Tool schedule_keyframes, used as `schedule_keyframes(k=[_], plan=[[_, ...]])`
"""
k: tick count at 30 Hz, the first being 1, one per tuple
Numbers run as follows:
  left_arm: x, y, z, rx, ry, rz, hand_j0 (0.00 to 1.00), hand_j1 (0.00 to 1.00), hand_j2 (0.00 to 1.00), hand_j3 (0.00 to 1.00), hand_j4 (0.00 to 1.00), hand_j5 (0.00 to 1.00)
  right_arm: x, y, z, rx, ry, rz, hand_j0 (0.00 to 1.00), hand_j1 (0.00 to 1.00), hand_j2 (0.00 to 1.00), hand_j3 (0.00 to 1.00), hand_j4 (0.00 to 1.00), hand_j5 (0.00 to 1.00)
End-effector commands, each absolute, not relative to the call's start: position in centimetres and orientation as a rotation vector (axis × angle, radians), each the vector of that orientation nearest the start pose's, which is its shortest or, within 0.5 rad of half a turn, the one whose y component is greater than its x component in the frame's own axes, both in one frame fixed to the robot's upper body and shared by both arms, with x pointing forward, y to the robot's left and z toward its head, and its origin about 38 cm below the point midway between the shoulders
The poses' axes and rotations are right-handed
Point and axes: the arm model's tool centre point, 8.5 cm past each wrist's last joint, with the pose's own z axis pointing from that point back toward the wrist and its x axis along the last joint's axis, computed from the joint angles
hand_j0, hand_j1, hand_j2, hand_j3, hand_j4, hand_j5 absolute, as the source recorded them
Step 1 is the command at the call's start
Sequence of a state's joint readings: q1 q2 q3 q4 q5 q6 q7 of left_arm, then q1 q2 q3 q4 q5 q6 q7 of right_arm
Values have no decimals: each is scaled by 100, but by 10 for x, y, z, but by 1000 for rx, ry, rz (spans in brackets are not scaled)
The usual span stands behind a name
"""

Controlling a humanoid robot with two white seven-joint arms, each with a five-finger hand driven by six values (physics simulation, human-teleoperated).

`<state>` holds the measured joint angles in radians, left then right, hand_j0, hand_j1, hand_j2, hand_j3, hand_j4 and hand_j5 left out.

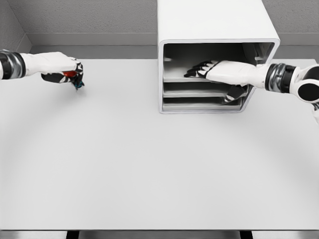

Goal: Slide open multi-storey tabletop storage cabinets and put open load switch and slide close multi-storey tabletop storage cabinets

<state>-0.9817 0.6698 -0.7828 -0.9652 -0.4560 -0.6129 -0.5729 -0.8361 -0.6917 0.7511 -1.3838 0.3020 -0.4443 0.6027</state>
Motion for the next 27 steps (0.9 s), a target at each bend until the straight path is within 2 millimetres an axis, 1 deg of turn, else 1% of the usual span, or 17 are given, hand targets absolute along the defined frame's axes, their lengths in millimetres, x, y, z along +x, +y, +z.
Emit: schedule_keyframes(k=[1,2,4,5,6,7,8,9,11,14,15,16,17,18,22,24,27], plan=[[516,308,252,507,-1274,-2068,31,31,31,31,31,31,461,-227,242,-235,-1502,2115,100,100,100,100,100,100],[512,305,258,511,-1291,-2085,30,30,30,30,30,30,459,-230,243,-236,-1507,2131,100,100,100,100,100,100],[501,294,264,502,-1329,-2129,30,30,30,30,30,30,453,-227,246,-229,-1529,2163,100,100,100,100,100,100],[490,288,274,513,-1358,-2172,30,30,30,30,30,30,448,-227,248,-225,-1542,2183,100,100,100,100,100,100],[481,285,276,507,-1371,-2200,30,30,30,30,30,30,447,-226,249,-221,-1551,2193,100,100,100,100,100,100],[470,280,283,513,-1395,-2238,30,30,30,30,30,30,446,-226,249,-217,-1556,2197,100,100,100,100,100,100],[458,277,283,491,-1408,-2264,30,30,30,30,30,30,445,-225,250,-215,-1563,2206,100,100,100,100,100,100],[451,274,285,481,-1426,-2281,30,30,30,30,30,30,443,-222,252,-212,-1572,2211,100,100,100,100,100,100],[436,268,297,459,-1472,-2307,30,30,30,30,30,30,439,-226,256,-222,-1574,2221,100,100,100,100,100,100],[426,258,302,446,-1506,-2341,30,30,30,30,30,30,437,-224,257,-220,-1580,2227,100,100,100,100,100,100],[424,255,303,444,-1512,-2350,30,30,30,30,30,30,435,-228,259,-228,-1571,2233,100,100,100,100,100,100],[424,254,303,443,-1515,-2351,30,30,30,30,30,30,431,-228,259,-226,-1574,2241,100,100,100,100,100,100],[421,250,305,440,-1525,-2363,30,30,30,30,30,30,428,-232,259,-229,-1565,2249,100,100,100,100,100,100],[417,245,307,437,-1541,-2381,30,30,30,30,30,30,426,-230,261,-228,-1573,2255,100,100,100,100,100,100],[410,235,311,429,-1572,-2408,30,30,30,30,30,30,421,-229,253,-204,-1568,2255,100,100,100,100,100,100],[408,230,313,427,-1589,-2419,30,30,30,30,30,30,419,-238,253,-218,-1545,2259,100,100,100,100,100,100],[402,221,320,427,-1622,-2439,30,30,30,30,30,30,416,-238,253,-216,-1542,2267,100,100,100,100,100,100]])
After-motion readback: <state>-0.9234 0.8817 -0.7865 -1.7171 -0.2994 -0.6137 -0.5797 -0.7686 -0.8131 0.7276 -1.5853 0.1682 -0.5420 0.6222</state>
